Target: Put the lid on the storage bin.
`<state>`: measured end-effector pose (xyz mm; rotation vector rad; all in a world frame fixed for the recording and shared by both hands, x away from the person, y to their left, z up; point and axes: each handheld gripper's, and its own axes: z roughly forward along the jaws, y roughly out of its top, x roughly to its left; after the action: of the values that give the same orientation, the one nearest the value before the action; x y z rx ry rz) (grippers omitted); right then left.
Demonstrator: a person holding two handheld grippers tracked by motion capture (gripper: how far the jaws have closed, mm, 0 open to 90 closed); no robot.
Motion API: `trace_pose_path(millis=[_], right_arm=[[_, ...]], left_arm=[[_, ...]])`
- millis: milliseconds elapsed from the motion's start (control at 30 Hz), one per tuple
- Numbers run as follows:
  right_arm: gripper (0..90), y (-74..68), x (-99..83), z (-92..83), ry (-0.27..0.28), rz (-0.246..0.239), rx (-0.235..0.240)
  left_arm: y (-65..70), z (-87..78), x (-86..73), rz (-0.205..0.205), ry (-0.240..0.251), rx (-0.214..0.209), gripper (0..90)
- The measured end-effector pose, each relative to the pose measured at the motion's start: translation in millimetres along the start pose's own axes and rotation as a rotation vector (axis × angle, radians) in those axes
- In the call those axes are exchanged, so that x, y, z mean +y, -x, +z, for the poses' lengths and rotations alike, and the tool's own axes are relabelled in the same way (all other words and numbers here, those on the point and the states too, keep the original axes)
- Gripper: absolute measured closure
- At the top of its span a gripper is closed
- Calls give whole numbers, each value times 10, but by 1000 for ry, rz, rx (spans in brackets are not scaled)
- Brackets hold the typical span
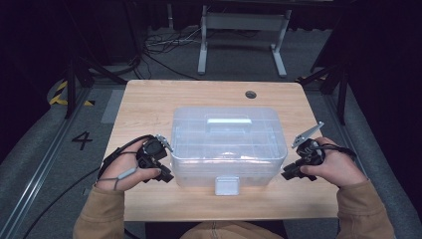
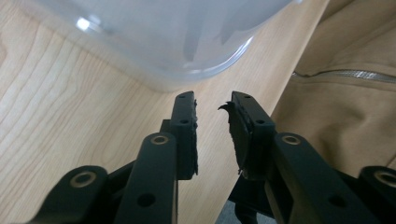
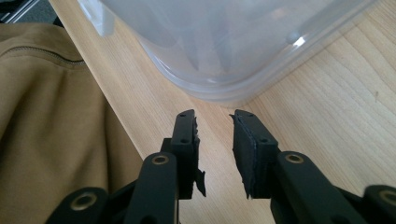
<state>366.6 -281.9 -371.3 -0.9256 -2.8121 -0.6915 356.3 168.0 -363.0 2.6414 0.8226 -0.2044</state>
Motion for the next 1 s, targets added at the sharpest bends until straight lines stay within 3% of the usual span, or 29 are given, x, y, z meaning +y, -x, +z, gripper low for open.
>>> trace_pose_path(millis=[100, 300, 367, 433, 600, 733, 833, 900, 1000], right_arm=[[684, 15, -6, -12, 1, 0, -1], [674, 42, -20, -113, 64, -4, 7], [665, 66, -37, -171, 105, 6, 1], [641, 104, -49, -235, 161, 24, -13], [604, 186, -39, -297, 277, 63, -51], [599, 274, -49, -325, 359, 95, -92], [579, 308, -60, -336, 391, 101, -110], [550, 378, -82, -355, 459, 120, -143], [524, 423, -95, -357, 496, 125, -166]], left_arm=[[-18, -12, -28, -17, 12, 7, 682], [-51, -121, -96, -56, 117, 24, 635], [-78, -162, -123, -72, 157, 39, 616], [-118, -220, -174, -113, 231, 64, 594], [-200, -316, -268, -197, 349, 95, 578], [-274, -348, -332, -237, 412, 121, 568], [-318, -357, -360, -255, 440, 147, 534], [-381, -366, -401, -278, 473, 181, 528], [-427, -372, -430, -283, 501, 212, 515]])
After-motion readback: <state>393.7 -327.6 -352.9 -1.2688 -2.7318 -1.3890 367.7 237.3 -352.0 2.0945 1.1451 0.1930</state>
